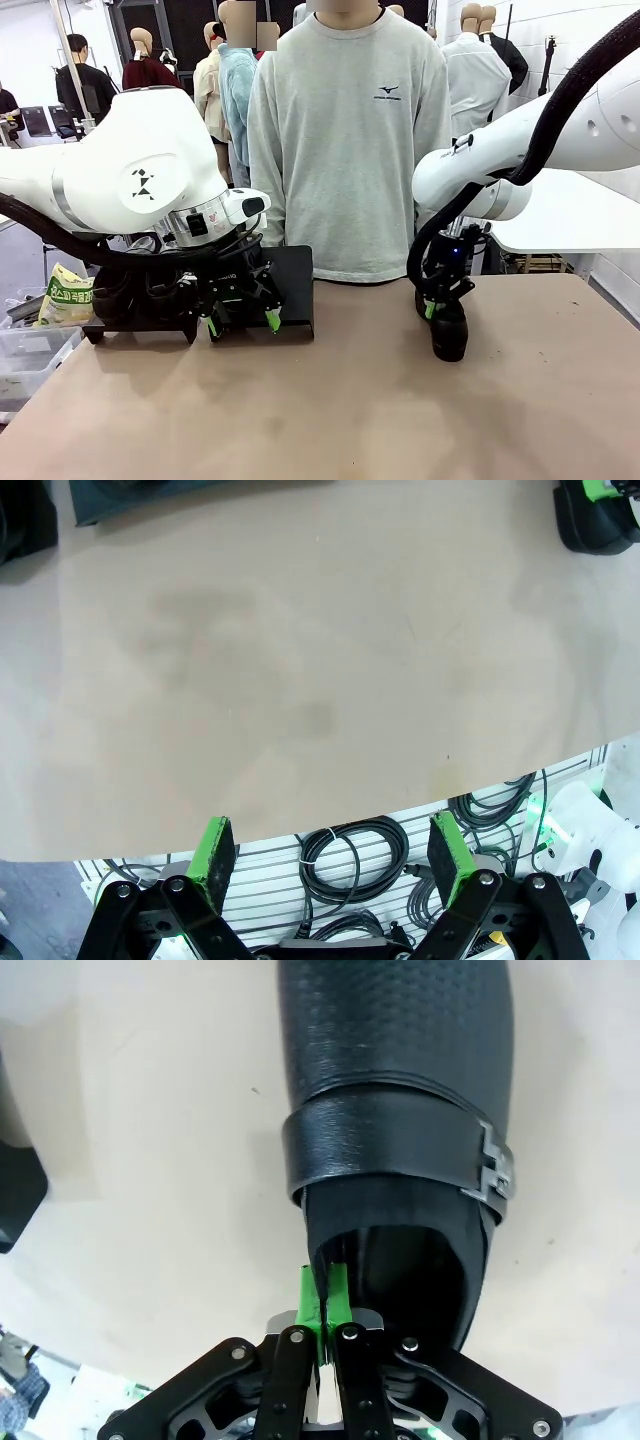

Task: Organize the shoes by placing them on the stand.
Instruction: Pick up one Shoe and place it in the middle of the table.

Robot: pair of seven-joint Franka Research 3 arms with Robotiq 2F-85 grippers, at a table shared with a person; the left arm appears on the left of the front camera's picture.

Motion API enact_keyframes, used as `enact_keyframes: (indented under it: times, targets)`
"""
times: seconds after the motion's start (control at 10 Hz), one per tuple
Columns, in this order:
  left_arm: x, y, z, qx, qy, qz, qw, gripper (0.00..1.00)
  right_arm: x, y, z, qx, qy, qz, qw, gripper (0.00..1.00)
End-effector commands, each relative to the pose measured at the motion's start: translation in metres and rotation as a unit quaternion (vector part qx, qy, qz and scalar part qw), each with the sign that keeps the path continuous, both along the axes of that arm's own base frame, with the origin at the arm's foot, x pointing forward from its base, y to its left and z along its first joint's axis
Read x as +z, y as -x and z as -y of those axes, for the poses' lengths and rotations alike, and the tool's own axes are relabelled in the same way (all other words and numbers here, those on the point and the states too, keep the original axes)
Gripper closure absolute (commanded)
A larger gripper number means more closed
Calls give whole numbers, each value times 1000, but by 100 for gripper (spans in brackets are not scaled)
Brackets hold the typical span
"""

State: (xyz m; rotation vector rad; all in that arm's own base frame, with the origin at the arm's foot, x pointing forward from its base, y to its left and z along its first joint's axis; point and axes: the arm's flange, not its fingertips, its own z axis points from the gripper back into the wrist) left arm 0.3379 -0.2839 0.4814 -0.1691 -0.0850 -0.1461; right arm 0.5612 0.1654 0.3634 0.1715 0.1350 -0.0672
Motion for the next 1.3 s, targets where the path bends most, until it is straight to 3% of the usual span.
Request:
enact_keyframes:
  times: [0.0, 0.3, 0.4, 0.7, 0.8, 1.2]
  targets:
    - [1, 0, -2, -2, -4, -1, 1000, 0, 2, 2, -10, -24, 69, -28, 997, 100]
    - [1, 0, -2, -2, -4, -1, 1000, 0, 22, 23, -16, -35, 94, -9, 995, 100]
    - [1, 0, -2, -2, -4, -1, 1000, 0, 44, 43, -17, -35, 94, 6, 995, 100]
    - [1, 0, -2, -2, -4, -1, 1000, 0, 93, 140, -34, 6, 77, 62, 995, 100]
    - [1, 0, -2, -2, -4, -1, 1000, 0, 94, 170, -46, 44, 70, 72, 994, 100]
    - [1, 0, -2, -2, -4, -1, 1000, 0, 77, 228, -95, 164, 55, 63, 983, 100]
